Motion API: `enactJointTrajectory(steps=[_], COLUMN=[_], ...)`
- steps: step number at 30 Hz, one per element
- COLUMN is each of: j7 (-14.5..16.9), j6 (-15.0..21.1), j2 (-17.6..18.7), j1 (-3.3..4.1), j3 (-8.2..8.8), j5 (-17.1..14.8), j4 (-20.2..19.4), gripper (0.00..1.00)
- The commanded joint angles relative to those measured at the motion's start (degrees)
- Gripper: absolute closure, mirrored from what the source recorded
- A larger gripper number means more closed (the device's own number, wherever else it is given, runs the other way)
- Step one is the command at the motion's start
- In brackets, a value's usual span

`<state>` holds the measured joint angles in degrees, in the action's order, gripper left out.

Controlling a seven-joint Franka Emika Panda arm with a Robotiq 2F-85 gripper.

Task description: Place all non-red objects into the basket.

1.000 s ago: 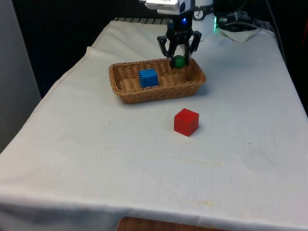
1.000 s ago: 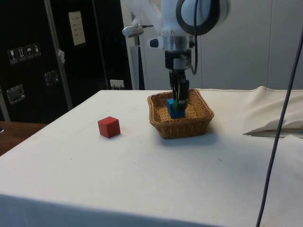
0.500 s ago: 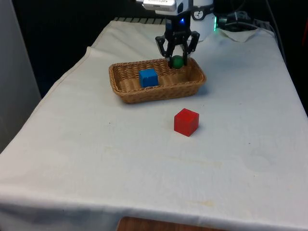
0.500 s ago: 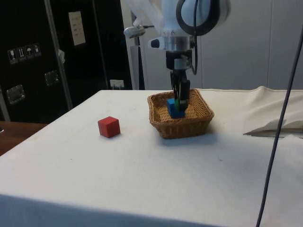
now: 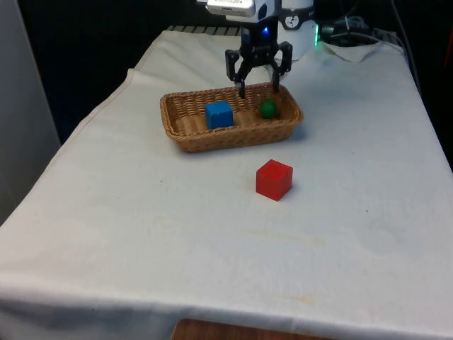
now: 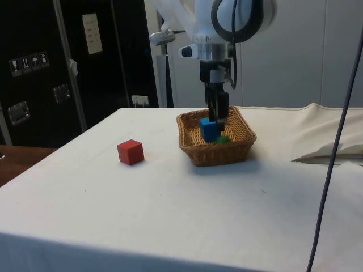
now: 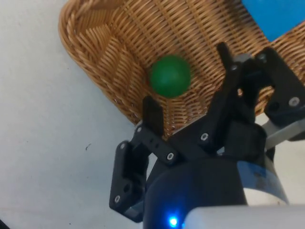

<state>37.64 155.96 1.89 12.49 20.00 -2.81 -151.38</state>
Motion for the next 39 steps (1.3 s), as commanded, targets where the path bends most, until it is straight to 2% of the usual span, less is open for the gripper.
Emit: enactJointTrajectory(steps=[1,4,5,10,13,14,17,22,23,24,28,31,32,33,39], j7=[0.17,0.17,0.0,0.17,-0.92,-0.29,-2.58,-4.3,-3.27,-4.7,-6.42,-7.39,-6.36,-7.96,-10.03], j6=[0.0,0.0,0.0,0.0,-0.4,0.0,-0.92,-1.83,-1.66,-2.12,-3.21,-3.78,-3.44,-4.18,-5.56], j2=[0.06,0.06,0.0,0.06,-0.29,-0.06,-1.15,-2.58,-2.58,-2.86,-4.3,-5.04,-5.16,-5.44,-6.82], j1=[0.0,0.0,0.0,0.0,0.17,0.06,0.34,0.4,0.4,0.4,0.4,0.34,0.52,0.34,0.23], j3=[0.0,0.0,0.0,0.06,-0.06,0.0,-0.34,-0.74,-0.74,-0.8,-1.15,-1.32,-1.32,-1.43,-1.43], j5=[-0.06,-0.06,0.0,-0.06,0.11,0.0,0.46,0.74,0.0,0.8,0.92,0.92,0.0,0.92,0.86], j4=[0.06,0.06,0.0,0.06,0.34,0.17,0.52,0.69,0.57,0.69,0.8,0.86,0.63,0.92,1.2], gripper=[0.36,0.06,0.01,0.0,0.0,0.0,0.0,0.0,0.0,0.0,0.0,0.0,0.0,0.0,0.0])
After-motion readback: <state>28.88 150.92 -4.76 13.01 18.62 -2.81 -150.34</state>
